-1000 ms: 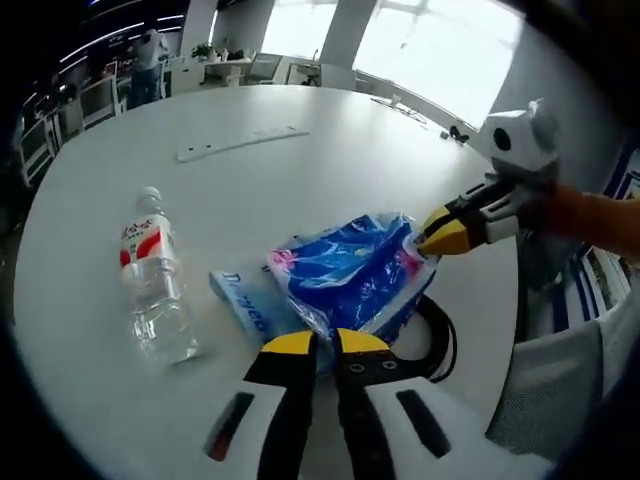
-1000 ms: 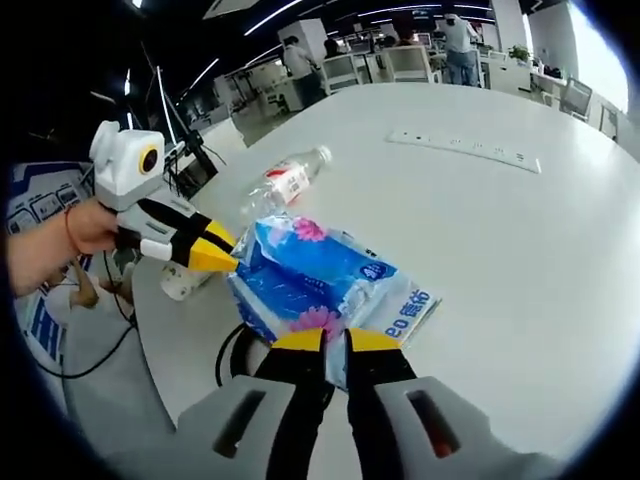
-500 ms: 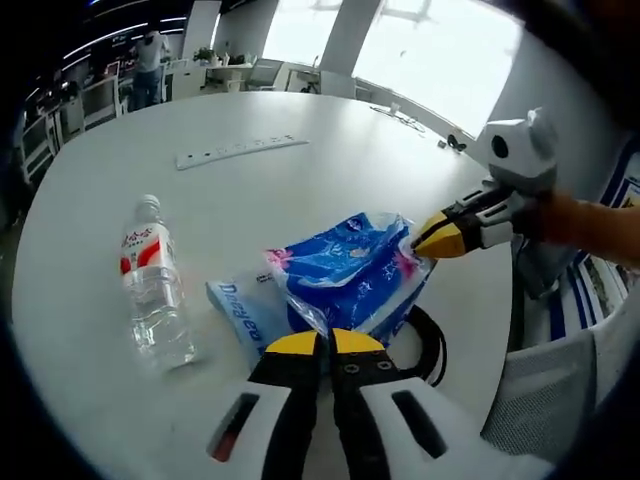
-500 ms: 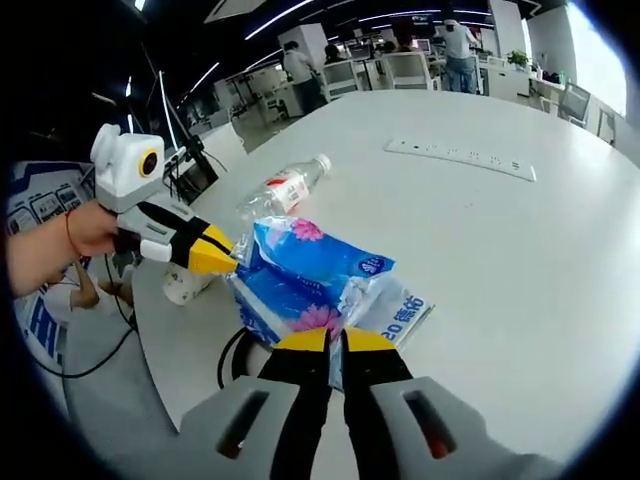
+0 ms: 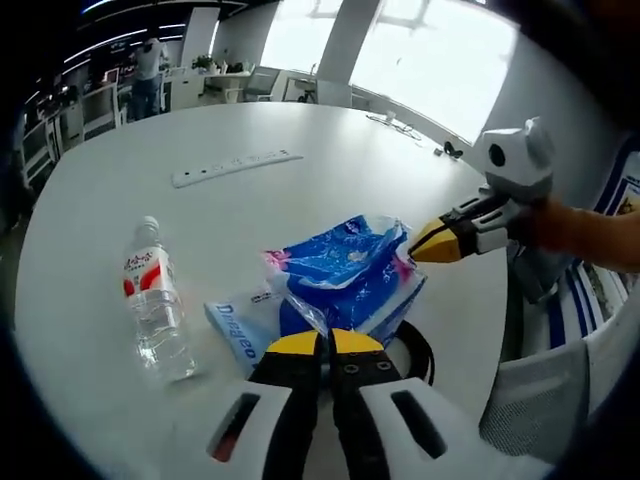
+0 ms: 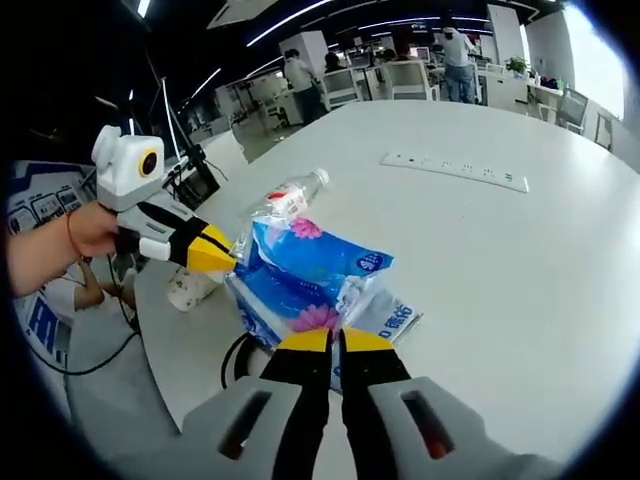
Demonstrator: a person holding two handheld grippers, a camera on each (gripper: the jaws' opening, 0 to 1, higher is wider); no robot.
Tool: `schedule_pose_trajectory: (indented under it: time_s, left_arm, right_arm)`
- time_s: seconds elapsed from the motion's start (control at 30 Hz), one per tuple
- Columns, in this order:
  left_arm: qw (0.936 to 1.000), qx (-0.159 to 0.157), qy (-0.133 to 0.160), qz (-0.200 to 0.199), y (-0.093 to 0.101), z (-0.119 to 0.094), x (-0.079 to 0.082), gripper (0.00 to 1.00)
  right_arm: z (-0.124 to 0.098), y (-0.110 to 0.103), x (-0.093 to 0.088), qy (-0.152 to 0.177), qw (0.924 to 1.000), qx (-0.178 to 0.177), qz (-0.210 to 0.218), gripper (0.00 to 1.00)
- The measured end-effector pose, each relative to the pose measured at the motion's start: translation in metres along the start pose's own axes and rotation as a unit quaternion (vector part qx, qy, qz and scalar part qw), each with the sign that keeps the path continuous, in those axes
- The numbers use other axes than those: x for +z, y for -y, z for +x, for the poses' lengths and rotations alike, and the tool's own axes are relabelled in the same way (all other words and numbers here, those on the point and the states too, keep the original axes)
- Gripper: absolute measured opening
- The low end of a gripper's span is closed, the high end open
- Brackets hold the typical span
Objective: Arrange the tabletop items into an orderly group along one side of the table until the central work area is clear of visible clutter.
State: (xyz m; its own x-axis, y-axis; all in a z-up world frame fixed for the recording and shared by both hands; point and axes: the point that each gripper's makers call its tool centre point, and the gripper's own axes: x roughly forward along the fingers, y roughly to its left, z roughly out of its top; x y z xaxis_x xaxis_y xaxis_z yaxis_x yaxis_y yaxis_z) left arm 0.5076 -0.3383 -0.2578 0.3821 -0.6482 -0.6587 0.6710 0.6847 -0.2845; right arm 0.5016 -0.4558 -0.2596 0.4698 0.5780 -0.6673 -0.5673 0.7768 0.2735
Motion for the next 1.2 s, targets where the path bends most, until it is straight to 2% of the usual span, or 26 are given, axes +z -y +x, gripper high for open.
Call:
schedule_pose_trajectory:
  time_s: [0.77, 1.2]
  left_arm:
    - [0.9993, -0.005, 0.038, 0.0, 0.024, -0.004, 0.035, 0.0]
    - [0.9984, -0.01, 0.055, 0.01, 0.048, 0.002, 0.061, 0.0]
  right_arm:
    - [-0.034, 0.015, 0.018, 0.037, 0.9993, -0.007, -0.001, 0.0]
    - [-0.063, 0.032, 0.029, 0.057, 0.9981, -0.021, -0.014, 0.0]
